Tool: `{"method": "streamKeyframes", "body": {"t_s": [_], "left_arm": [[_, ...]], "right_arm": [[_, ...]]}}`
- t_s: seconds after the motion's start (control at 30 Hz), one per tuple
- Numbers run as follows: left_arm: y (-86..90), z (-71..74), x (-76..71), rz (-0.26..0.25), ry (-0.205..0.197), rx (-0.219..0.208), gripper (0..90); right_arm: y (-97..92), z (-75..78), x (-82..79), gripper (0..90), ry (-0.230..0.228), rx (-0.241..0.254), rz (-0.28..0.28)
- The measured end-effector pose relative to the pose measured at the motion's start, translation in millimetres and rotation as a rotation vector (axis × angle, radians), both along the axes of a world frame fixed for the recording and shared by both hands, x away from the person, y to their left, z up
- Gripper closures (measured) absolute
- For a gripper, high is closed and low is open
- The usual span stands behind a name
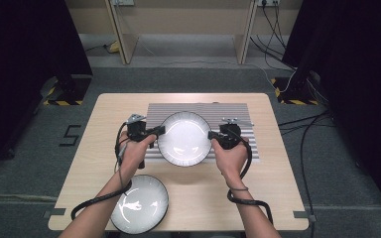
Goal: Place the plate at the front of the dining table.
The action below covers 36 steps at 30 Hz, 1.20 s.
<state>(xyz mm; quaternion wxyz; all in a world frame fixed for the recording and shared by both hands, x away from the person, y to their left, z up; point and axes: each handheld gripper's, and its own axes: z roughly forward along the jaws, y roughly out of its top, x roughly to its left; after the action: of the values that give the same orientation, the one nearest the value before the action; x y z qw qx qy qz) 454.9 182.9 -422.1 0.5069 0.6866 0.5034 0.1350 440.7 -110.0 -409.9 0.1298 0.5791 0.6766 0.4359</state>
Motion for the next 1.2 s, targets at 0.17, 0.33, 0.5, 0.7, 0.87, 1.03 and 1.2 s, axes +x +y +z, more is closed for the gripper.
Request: {"method": "streamKeyframes", "body": {"t_s": [0.17, 0.33, 0.5, 0.7, 0.87, 1.03, 1.2], "left_arm": [[-4.8, 1.3, 2.9, -0.001, -0.001, 0.004, 83.7], [-11.2, 0.8, 7.2, -0.005, 0.007, 0.002, 83.6], [-15.1, -0.3, 11.6, -0.004, 0.011, 0.002, 83.5], [-18.3, -0.9, 17.9, -0.006, 0.017, -0.002, 83.5], [-20.5, -4.5, 22.6, -0.003, 0.030, -0.004, 83.4], [-23.8, -6.5, 26.9, -0.003, 0.039, 0.003, 83.4], [-28.3, -9.3, 32.6, -0.003, 0.046, 0.001, 83.3]], "right_arm": [[-3.4, 0.4, 2.2, 86.5, -0.004, -0.002, -0.009], [-9.3, 0.8, 4.8, 86.5, 0.003, -0.006, -0.020], [-12.6, 0.8, 8.0, 86.4, 0.004, -0.009, -0.028], [-14.9, 0.3, 11.5, 86.5, 0.005, -0.009, -0.035], [-15.9, -1.8, 15.1, 86.4, 0.013, -0.017, -0.041], [-18.0, -5.1, 17.9, 86.4, 0.017, -0.015, -0.050], [-21.2, -7.7, 22.1, 86.3, 0.019, -0.021, -0.058]]}}
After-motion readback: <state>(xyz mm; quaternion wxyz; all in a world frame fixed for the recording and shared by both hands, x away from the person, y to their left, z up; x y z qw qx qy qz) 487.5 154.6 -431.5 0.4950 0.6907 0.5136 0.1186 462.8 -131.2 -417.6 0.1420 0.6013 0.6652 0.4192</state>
